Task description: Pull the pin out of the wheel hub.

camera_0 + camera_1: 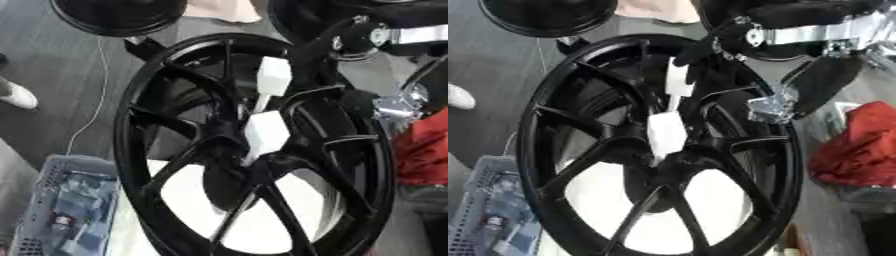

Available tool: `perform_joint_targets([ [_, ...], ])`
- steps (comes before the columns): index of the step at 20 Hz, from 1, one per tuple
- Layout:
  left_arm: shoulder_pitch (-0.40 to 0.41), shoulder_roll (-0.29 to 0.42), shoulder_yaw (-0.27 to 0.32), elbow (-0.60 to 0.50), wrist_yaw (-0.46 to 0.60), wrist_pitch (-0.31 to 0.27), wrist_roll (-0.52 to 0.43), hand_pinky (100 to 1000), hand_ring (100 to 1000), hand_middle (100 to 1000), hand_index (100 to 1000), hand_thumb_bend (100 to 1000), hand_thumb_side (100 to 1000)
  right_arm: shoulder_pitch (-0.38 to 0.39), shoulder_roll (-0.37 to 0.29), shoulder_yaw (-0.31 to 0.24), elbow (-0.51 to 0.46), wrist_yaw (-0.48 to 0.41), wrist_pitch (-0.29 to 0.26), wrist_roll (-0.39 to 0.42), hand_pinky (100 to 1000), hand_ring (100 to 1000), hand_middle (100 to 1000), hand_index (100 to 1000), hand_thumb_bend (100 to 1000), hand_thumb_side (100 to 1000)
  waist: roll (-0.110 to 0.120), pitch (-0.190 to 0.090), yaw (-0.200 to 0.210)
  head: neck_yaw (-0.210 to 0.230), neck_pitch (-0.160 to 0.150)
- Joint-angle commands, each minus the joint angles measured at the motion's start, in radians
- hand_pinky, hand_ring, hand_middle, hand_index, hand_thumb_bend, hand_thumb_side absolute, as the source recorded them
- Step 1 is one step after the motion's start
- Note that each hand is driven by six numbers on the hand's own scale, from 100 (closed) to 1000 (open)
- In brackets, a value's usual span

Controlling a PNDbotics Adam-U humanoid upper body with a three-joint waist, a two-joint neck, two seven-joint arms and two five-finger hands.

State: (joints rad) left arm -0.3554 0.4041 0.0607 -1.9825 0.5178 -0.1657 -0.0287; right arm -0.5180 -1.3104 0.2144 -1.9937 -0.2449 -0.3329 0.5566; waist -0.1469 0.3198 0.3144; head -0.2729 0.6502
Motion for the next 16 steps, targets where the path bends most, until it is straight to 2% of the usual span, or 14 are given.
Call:
perform_joint_targets([
  [1,-0.015,0.007,0.012,-0.017,0.009,0.007,0.004,816,753,646,780,100,659,-0.010,-0.012,0.005,-0.006,0.022,0.002,0.003,544,765,773,968,100,658,0.005,-0.033,0.001,-0.004,0.010],
  [14,-0.015,-0.006,0.018,-0.017,0.020,0.018,0.017,816,754,639,776,100,663,-0.002,0.019,0.049,-0.006,0.056,0.019,0.010,558,805,814,970,100,733,0.001,-0.053,0.020,-0.005,0.035],
  [16,-0.014,-0.008,0.018,-0.017,0.021,0.019,0.018,816,754,637,776,100,664,0.002,0.024,0.054,-0.006,0.068,0.020,0.007,555,805,815,965,100,707,-0.002,-0.054,0.024,0.000,0.038],
])
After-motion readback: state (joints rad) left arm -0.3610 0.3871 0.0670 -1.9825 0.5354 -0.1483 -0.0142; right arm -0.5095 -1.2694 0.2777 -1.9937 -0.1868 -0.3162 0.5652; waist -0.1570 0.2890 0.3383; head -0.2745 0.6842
